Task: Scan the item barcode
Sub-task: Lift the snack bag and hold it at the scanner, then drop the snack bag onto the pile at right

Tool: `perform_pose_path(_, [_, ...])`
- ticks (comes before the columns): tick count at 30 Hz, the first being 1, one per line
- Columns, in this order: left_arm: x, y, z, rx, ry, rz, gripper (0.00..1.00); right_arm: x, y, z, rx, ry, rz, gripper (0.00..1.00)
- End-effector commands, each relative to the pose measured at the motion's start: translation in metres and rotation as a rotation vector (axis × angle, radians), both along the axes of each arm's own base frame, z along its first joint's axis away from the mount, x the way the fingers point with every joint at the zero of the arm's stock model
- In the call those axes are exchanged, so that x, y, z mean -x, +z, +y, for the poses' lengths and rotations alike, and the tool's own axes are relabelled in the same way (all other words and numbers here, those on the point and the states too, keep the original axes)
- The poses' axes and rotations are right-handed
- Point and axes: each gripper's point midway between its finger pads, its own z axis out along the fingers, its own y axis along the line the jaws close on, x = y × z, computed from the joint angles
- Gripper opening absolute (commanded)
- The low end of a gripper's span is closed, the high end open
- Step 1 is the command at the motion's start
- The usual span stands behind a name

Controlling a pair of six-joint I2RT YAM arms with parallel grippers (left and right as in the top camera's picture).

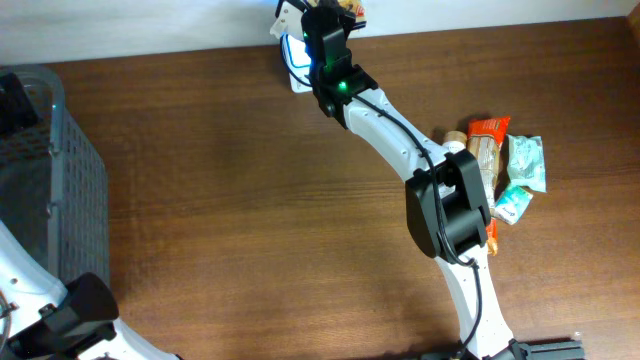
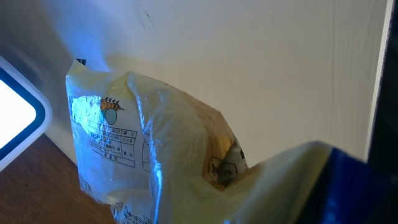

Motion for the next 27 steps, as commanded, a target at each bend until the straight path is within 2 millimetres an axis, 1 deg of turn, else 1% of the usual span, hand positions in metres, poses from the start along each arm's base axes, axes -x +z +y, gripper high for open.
perform_pose_path(1, [-0.001,0.002,0.0,-0.004,-0.016,-0.006,0.99,0.003,0.019,0.002,-0.006,-0.013,-0.04,0.04])
perform_pose_path(2, [-0.001,0.002,-0.001,-0.004,-0.016,-0.006,0.99,0.004,0.026,0.002,-0.009,-0.012,-0.049,0.04])
perform_pose_path(3, [-0.001,0.002,0.0,-0.004,-0.016,-0.006,0.99,0.007,0.039,0.001,-0.032,-0.013,-0.067,0.04])
perform_pose_path(4, [-0.001,0.002,0.0,-0.004,-0.016,-0.006,0.99,0.014,0.06,0.0,-0.134,-0.008,-0.093,0.04])
perform_pose_path(5, [-0.001,0.002,0.0,-0.004,-0.016,-0.006,0.99,0.025,0.076,0.001,-0.237,0.037,-0.057,0.04])
perform_pose_path(6, [-0.001,0.002,0.0,-0.004,-0.016,-0.006,0.99,0.04,0.087,0.002,-0.345,0.104,0.022,0.04])
perform_pose_path(7, [-0.001,0.002,0.0,-0.004,-0.016,-0.006,0.99,0.059,0.103,-0.004,-0.477,0.155,0.096,0.04])
perform_pose_path(8, [-0.001,0.002,0.0,-0.004,-0.016,-0.006,0.99,0.087,0.127,-0.019,-0.641,0.186,0.171,0.04])
perform_pose_path(9, [-0.001,0.002,0.0,-0.004,-0.016,-0.006,0.99,0.108,0.143,-0.031,-0.786,0.191,0.223,0.04])
perform_pose_path(10, [-0.001,0.002,0.0,-0.004,-0.016,-0.006,0.99,0.145,0.164,-0.056,-1.037,0.153,0.312,0.04])
perform_pose_path(11, [-0.001,0.002,0.0,-0.004,-0.016,-0.006,0.99,0.173,0.167,-0.084,-1.229,0.054,0.388,0.04])
perform_pose_path(12, [-0.001,0.002,0.0,-0.004,-0.016,-0.006,0.99,0.199,0.158,-0.118,-1.352,-0.082,0.463,0.04])
perform_pose_path(13, [-0.001,0.002,0.0,-0.004,-0.016,-0.006,0.99,0.22,0.14,-0.155,-1.378,-0.227,0.517,0.04])
perform_pose_path(14, [-0.001,0.002,-0.001,-0.004,-0.016,-0.006,0.99,0.234,0.121,-0.188,-1.397,-0.362,0.549,0.04])
perform_pose_path(15, [-0.001,0.002,0.0,-0.004,-0.016,-0.006,0.99,0.256,0.081,-0.242,-1.44,-0.612,0.621,0.04])
perform_pose_path(16, [-0.001,0.002,0.0,-0.004,-0.016,-0.006,0.99,0.266,0.056,-0.271,-1.467,-0.745,0.663,0.04])
perform_pose_path(17, [-0.001,0.002,0.0,-0.004,-0.016,-0.006,0.99,0.271,0.027,-0.297,-1.494,-0.864,0.71,0.04])
perform_pose_path(18, [-0.001,0.002,0.0,-0.004,-0.016,-0.006,0.99,0.272,-0.007,-0.316,-1.503,-0.947,0.771,0.04])
perform_pose_path(19, [-0.001,0.002,0.0,-0.004,-0.016,-0.006,0.99,0.273,-0.038,-0.325,-1.5,-1.001,0.846,0.04])
perform_pose_path(20, [-0.001,0.002,0.0,-0.004,-0.016,-0.006,0.99,0.273,-0.07,-0.327,-1.501,-1.028,0.948,0.04])
perform_pose_path(21, [-0.001,0.002,0.0,-0.004,-0.016,-0.006,0.99,0.27,-0.09,-0.321,-1.499,-0.992,1.041,0.06])
perform_pose_path(22, [-0.001,0.002,0.0,-0.004,-0.016,-0.006,0.99,0.269,-0.096,-0.318,-1.495,-0.964,1.075,0.24])
perform_pose_path(23, [-0.001,0.002,0.0,-0.004,-0.016,-0.006,0.99,0.269,-0.095,-0.318,-1.491,-0.958,1.074,0.53])
perform_pose_path(24, [-0.001,0.002,0.0,-0.004,-0.016,-0.006,0.99,0.269,-0.091,-0.318,-1.489,-0.952,1.065,0.66])
perform_pose_path(25, [-0.001,0.002,0.0,-0.004,-0.016,-0.006,0.99,0.273,-0.078,-0.317,-1.481,-0.943,1.045,0.73])
perform_pose_path(26, [-0.001,0.002,0.0,-0.004,-0.016,-0.006,0.99,0.283,-0.059,-0.318,-1.447,-0.955,1.015,0.9])
perform_pose_path(27, [-0.001,0.002,0.0,-0.004,-0.016,-0.006,0.99,0.292,-0.041,-0.315,-1.405,-0.96,0.995,0.98])
